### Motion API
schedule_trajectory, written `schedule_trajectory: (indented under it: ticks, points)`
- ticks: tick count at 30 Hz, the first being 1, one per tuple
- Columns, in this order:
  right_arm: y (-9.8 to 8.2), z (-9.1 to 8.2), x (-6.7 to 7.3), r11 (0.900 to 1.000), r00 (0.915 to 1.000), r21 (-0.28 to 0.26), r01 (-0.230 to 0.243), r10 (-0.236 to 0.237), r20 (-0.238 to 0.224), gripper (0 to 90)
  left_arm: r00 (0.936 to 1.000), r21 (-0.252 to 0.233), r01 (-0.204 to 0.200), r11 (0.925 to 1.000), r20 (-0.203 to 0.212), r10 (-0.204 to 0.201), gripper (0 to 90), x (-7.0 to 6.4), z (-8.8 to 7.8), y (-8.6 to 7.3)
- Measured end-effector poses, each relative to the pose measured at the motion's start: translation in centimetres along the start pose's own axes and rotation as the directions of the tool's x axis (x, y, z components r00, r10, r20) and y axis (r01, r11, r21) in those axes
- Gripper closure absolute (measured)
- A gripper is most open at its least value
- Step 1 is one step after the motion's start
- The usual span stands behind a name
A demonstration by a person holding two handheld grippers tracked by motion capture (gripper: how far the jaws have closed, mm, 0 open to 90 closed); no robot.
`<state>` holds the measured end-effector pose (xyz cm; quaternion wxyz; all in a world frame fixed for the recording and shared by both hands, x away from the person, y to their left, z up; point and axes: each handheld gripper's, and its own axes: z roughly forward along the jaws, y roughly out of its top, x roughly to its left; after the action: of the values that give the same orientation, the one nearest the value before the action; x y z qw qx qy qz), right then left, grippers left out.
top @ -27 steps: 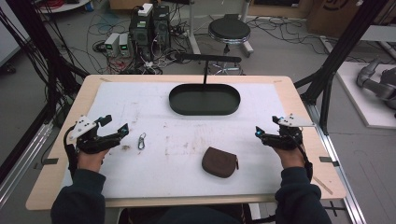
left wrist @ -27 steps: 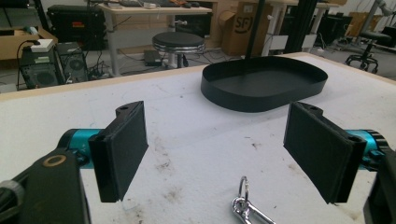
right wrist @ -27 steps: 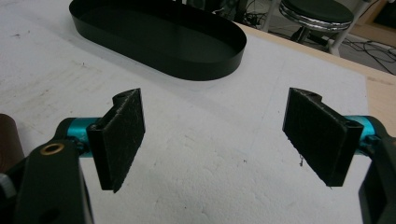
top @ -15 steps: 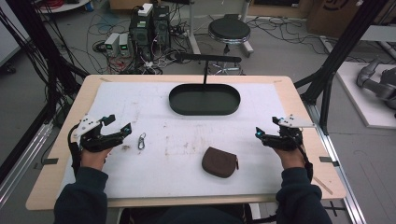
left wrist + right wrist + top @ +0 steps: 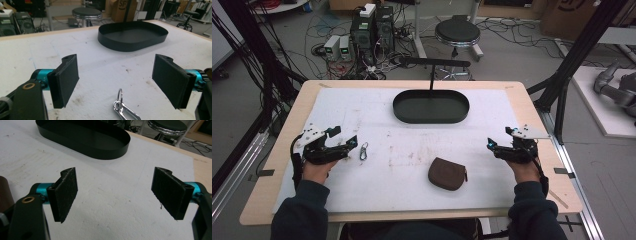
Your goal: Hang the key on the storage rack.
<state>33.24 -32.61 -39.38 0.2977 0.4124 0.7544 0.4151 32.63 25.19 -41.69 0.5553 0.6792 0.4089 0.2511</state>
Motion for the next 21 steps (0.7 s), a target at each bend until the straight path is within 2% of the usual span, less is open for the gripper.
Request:
schedule_trajectory:
  ticks: [4,8,9,10,11,13,14,16,17,18,19,20,21]
  points:
    - [0.1,0.1,0.1,1.0,1.0,-0.003,0.007,-0.007,-0.002,21.4,0.9999,0.03,0.007,0.9995,-0.01,-0.007,22.7,0.1,0.5,-0.1]
    - [0.1,0.5,0.4,1.0,0.9996,0.006,0.024,-0.024,-0.016,21.4,0.9997,0.099,0.008,0.995,0.023,-0.01,46.0,0.2,1.2,-0.5]
    - [0.1,0.5,0.4,1.0,0.9996,0.01,0.024,-0.024,-0.018,21.4,0.9995,0.114,0.005,0.9935,0.03,-0.008,48.1,0.1,1.5,-0.6]
    - [0.0,0.6,0.4,1.0,0.9995,0.014,0.024,-0.023,-0.021,21.4,0.9991,0.149,-0.007,0.9888,0.043,0.001,50.5,0.0,2.0,-0.8]
    - [0.0,0.6,0.4,1.0,0.9995,0.014,0.024,-0.023,-0.021,21.4,0.9991,0.149,-0.007,0.9888,0.043,0.001,51.8,0.0,2.0,-0.8]
    - [0.0,0.7,0.4,0.999,0.9994,0.018,0.028,-0.028,-0.023,21.4,0.9985,0.188,-0.011,0.9821,0.055,0.0,55.2,-0.1,2.6,-1.2]
    - [0.0,0.7,0.4,0.999,0.9994,0.018,0.028,-0.028,-0.023,21.4,0.9985,0.188,-0.011,0.9821,0.055,0.0,56.8,-0.1,2.6,-1.2]
    - [-0.1,0.7,0.4,0.999,0.9994,0.02,0.027,-0.026,-0.023,21.5,0.9977,0.222,-0.029,0.9747,0.066,0.015,58.8,-0.2,3.0,-1.4]
    - [-0.1,0.7,0.4,0.999,0.9995,0.018,0.026,-0.025,-0.02,21.5,0.9975,0.246,-0.042,0.9684,0.066,0.027,63.1,-0.3,3.2,-1.6]
    - [-0.1,0.7,0.4,0.999,0.9995,0.018,0.026,-0.025,-0.02,21.5,0.9974,0.271,-0.05,0.9614,0.064,0.034,63.1,-0.3,3.4,-1.7]
    - [0.0,0.7,0.4,0.999,0.9994,0.017,0.029,-0.029,-0.021,21.5,0.9971,0.289,-0.049,0.956,0.069,0.03,64.5,-0.3,3.6,-1.9]
    - [0.0,0.6,0.6,0.999,0.9992,0.016,0.033,-0.032,-0.023,21.5,0.9974,0.302,-0.05,0.9521,0.065,0.032,69.9,-0.3,3.8,-2.0]
    - [0.0,0.6,0.6,0.999,0.9992,0.016,0.033,-0.032,-0.023,21.5,0.9975,0.316,-0.053,0.9475,0.062,0.035,69.9,-0.3,3.9,-2.1]
